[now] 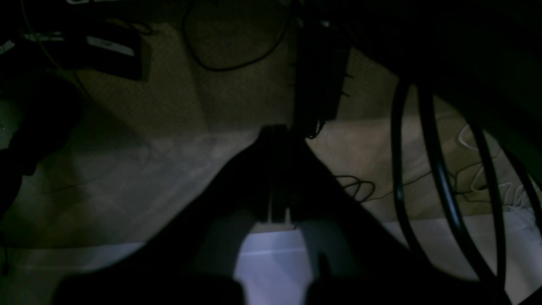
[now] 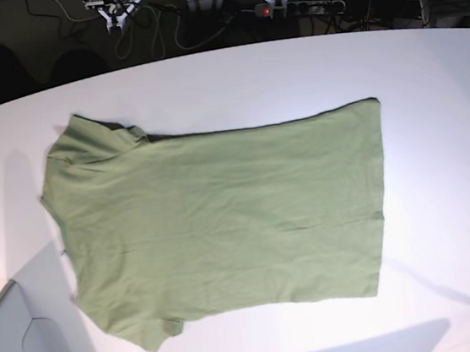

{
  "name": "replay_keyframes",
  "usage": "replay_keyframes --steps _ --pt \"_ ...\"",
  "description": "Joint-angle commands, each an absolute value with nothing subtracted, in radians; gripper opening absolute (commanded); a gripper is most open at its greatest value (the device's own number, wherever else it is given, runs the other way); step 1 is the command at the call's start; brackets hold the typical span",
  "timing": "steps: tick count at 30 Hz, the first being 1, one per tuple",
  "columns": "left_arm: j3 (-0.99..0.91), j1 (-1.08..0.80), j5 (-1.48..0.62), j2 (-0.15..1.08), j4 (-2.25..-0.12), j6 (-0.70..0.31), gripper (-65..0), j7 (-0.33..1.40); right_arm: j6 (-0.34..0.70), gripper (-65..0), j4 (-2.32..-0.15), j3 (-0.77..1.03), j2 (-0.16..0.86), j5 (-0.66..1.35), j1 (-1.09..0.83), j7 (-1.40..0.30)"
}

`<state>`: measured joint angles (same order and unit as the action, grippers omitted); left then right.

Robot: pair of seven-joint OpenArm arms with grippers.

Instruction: Fold the T-shirt properly

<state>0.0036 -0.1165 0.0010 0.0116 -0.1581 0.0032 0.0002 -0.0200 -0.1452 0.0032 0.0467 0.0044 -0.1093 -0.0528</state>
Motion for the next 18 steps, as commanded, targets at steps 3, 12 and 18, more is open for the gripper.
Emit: replay_keyframes --steps 3,12,18 --pt "0.004 -0.127 0.002 0.012 -0.160 0.002 -64.9 0.001 0.002 -64.9 -0.148 0.002 0.050 0.005 -0.116 -0.053" --pt "0.004 -0.134 0.002 0.012 -0.160 0.002 -64.9 0.001 0.002 -64.9 -0.148 0.002 0.048 0.005 -0.117 -0.053" --pt "0.004 -0.134 0.002 0.013 -0.160 0.002 -64.9 0.001 0.002 -64.9 -0.148 0.002 0.048 0.005 -0.117 -0.050"
